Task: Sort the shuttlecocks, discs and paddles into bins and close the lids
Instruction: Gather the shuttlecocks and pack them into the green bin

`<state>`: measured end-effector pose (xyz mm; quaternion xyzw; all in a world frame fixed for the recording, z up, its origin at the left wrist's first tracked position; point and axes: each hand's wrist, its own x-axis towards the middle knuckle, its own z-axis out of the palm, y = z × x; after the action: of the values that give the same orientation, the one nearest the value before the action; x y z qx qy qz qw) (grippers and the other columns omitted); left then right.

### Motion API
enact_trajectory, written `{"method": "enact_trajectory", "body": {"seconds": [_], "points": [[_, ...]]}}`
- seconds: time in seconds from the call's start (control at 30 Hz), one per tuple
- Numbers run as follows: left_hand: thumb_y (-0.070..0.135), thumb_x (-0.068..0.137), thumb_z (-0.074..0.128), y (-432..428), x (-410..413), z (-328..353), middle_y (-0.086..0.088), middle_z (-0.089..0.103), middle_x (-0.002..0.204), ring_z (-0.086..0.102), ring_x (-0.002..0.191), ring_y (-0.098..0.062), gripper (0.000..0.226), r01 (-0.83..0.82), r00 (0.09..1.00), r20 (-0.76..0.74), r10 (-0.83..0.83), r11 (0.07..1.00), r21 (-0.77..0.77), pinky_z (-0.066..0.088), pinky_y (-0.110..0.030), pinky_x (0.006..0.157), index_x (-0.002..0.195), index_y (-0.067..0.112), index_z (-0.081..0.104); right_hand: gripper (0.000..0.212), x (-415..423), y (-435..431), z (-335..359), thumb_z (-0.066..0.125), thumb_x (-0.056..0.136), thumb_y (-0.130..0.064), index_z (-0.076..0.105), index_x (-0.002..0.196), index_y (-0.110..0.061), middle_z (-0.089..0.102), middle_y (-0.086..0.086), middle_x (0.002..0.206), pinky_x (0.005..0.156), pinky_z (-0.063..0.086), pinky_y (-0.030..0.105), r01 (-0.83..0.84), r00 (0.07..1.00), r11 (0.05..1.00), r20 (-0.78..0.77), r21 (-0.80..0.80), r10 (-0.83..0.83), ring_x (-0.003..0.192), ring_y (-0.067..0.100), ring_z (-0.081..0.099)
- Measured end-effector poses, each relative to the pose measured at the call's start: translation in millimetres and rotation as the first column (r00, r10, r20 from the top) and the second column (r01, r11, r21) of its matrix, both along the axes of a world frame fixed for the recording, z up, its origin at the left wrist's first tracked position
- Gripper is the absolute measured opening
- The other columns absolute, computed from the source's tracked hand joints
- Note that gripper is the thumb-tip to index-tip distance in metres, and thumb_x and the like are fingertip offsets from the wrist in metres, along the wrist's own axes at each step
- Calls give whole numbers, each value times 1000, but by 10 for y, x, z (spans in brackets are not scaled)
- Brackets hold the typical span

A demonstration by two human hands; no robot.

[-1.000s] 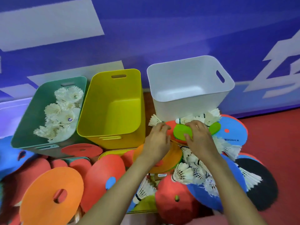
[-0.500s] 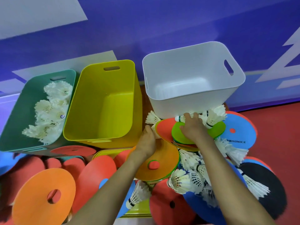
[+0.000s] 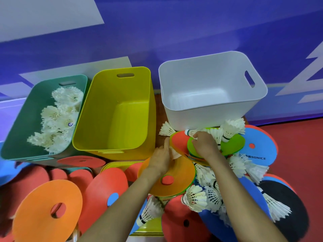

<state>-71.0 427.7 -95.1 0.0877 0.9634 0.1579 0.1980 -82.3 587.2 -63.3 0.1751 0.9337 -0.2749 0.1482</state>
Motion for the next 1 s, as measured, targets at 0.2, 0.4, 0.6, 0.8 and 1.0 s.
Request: {"method": "enact_trajectory", "body": {"seconds": [0.2, 0.4, 0.6, 0.8, 1.0], "points": [[7, 91, 48, -75, 182, 54, -19, 47, 131, 54, 112, -34, 76, -82, 996, 46, 82, 997, 10, 41, -37, 89, 147, 8, -3, 30, 148, -89, 190, 48, 95, -16, 59, 121, -6, 60, 13, 121, 91, 45, 38, -13, 989, 1000, -149, 26, 17, 112, 30, 54], [15, 86, 60, -257, 343, 342, -14, 35, 125, 57, 100, -40, 60, -66, 997, 36, 66, 998, 21, 46, -43, 81, 136, 19, 28, 31, 312, -227, 419, 47, 94, -16, 60, 122, -9, 59, 11, 121, 92, 44, 37, -6, 959, 999, -284, 51, 21, 111, 29, 54], [29, 82, 68, -476, 542, 777, -8, 39, 117, 55, 97, -32, 44, -104, 979, -150, 141, 968, 228, 46, -40, 77, 114, 12, 43, 26, 472, -437, 825, 51, 93, -14, 62, 116, -10, 60, 9, 122, 89, 45, 34, -1, 865, 999, -502, 34, 18, 107, 26, 57], [43, 73, 75, -850, 576, 1284, -2, 48, 104, 60, 88, -22, 40, -42, 953, -268, 140, 939, 341, 48, -41, 75, 94, 16, 54, 18, 458, -763, 1285, 54, 91, -14, 65, 105, -12, 62, 8, 111, 80, 44, 37, -44, 754, 999, -655, 24, 49, 99, 28, 57], [33, 84, 65, -1591, 261, 1667, -1, 48, 109, 56, 93, -26, 22, -50, 815, -486, 314, 875, 481, 47, -42, 71, 87, 14, 53, 18, 235, -1371, 1590, 59, 90, -16, 66, 106, -11, 62, 5, 115, 82, 40, 23, -233, 658, 971, -744, -53, 118, 104, 20, 58]]}}
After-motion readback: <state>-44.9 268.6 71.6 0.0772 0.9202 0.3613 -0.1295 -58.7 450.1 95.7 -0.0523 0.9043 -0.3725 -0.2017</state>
